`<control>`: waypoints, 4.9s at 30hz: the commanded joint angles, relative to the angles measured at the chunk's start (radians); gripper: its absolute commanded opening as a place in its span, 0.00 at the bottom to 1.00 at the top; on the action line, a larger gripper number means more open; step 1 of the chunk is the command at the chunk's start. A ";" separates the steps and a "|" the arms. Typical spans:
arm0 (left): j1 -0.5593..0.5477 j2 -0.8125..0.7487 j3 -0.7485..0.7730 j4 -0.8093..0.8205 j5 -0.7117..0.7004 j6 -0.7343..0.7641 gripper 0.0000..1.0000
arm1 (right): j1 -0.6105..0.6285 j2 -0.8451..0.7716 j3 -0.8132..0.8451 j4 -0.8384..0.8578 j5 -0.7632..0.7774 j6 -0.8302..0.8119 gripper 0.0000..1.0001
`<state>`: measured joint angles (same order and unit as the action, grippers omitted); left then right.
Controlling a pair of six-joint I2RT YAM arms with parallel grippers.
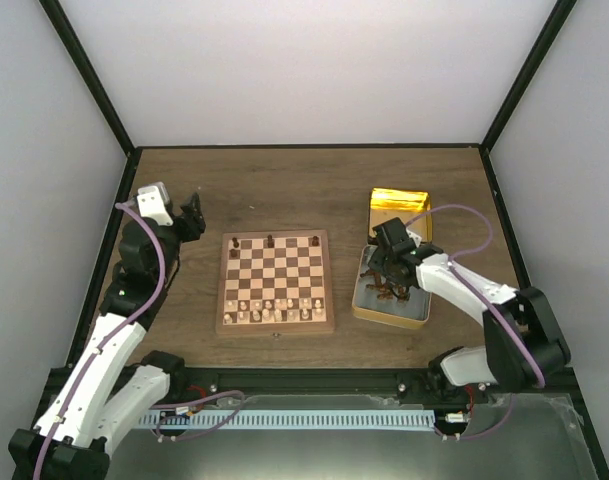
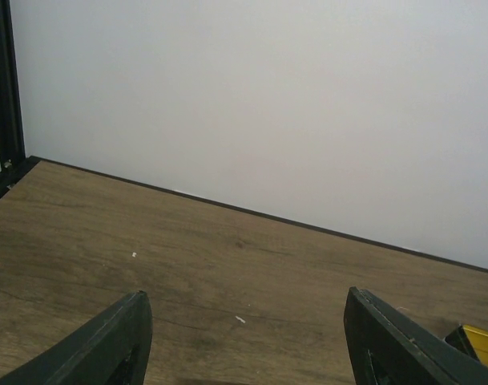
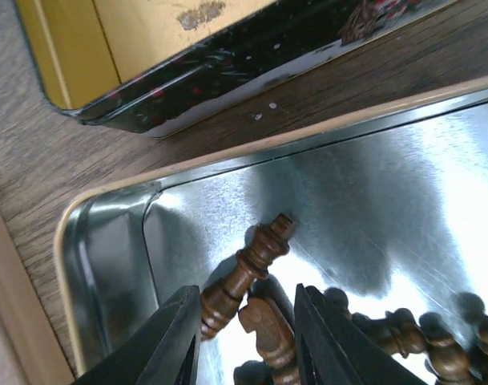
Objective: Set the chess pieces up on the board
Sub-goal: Pick up the chess piece from the storage box, then place the chess piece on the chessboard.
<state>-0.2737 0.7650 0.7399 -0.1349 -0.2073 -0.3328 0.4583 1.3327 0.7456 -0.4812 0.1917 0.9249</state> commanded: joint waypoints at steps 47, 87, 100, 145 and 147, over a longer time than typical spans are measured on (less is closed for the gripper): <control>-0.015 0.172 -0.034 0.168 0.612 -0.031 0.67 | -0.024 -0.203 -0.131 0.320 -0.108 -0.011 0.11; -0.404 0.198 -0.363 0.579 0.248 -0.245 0.64 | 0.203 0.191 0.150 0.889 -0.604 0.347 0.11; -0.401 0.196 -0.356 0.615 0.252 -0.360 0.65 | 0.212 0.266 0.265 0.799 -0.647 0.462 0.11; -0.390 0.297 -0.302 0.621 0.332 -0.429 0.30 | 0.240 0.277 0.330 0.721 -0.589 0.447 0.11; -0.390 0.293 -0.303 0.619 0.328 -0.430 0.27 | 0.240 0.279 0.329 0.722 -0.587 0.447 0.11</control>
<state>-0.6624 1.0748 0.4484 0.4786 0.1173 -0.7635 0.6899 1.6108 1.0348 0.2382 -0.4149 1.3811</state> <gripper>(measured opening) 0.292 0.165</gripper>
